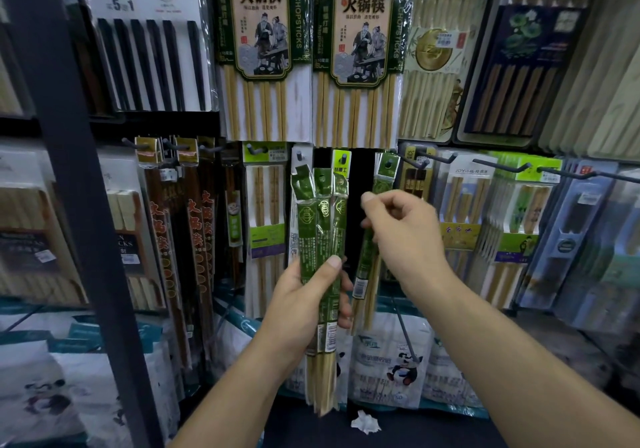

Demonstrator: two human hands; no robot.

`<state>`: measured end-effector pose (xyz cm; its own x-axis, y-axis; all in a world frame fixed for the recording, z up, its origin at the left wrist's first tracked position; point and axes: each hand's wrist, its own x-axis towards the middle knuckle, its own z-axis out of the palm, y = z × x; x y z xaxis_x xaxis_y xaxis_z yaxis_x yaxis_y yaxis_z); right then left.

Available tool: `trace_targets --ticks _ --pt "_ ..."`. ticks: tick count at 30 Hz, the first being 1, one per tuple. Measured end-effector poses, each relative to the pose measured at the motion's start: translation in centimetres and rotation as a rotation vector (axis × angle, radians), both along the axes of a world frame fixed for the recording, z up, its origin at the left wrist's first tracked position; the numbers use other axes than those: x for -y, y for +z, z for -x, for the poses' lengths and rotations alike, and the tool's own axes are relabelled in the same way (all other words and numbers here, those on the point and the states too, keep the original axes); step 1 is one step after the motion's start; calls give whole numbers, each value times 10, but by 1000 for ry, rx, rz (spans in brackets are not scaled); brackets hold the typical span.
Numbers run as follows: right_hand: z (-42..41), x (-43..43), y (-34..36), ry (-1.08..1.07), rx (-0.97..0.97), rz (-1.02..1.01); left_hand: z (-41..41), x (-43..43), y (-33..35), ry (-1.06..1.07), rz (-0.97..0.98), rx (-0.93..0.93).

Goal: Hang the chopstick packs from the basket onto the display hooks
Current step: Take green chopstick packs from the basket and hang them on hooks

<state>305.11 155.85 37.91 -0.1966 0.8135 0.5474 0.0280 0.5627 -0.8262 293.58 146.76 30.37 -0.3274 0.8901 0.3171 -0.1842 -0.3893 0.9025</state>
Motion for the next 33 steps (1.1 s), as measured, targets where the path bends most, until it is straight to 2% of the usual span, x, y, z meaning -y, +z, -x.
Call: trace_targets --ticks 3,9,12,16,21,33 --pt "6 6 0 112 30 60 -1 0 -2 -33 -10 5" --pt "6 9 5 197 -120 102 -1 1 -2 -88 -27 4" --pt "5 9 9 174 -165 108 0 1 -2 -104 -23 50" --pt "-1 3 20 82 -244 112 3 -3 -6 42 25 50" --pt "-6 -10 25 -41 -210 66 5 -4 -6 83 38 26" --pt "-5 -25 23 -97 -181 59 1 -3 -3 102 58 -67"
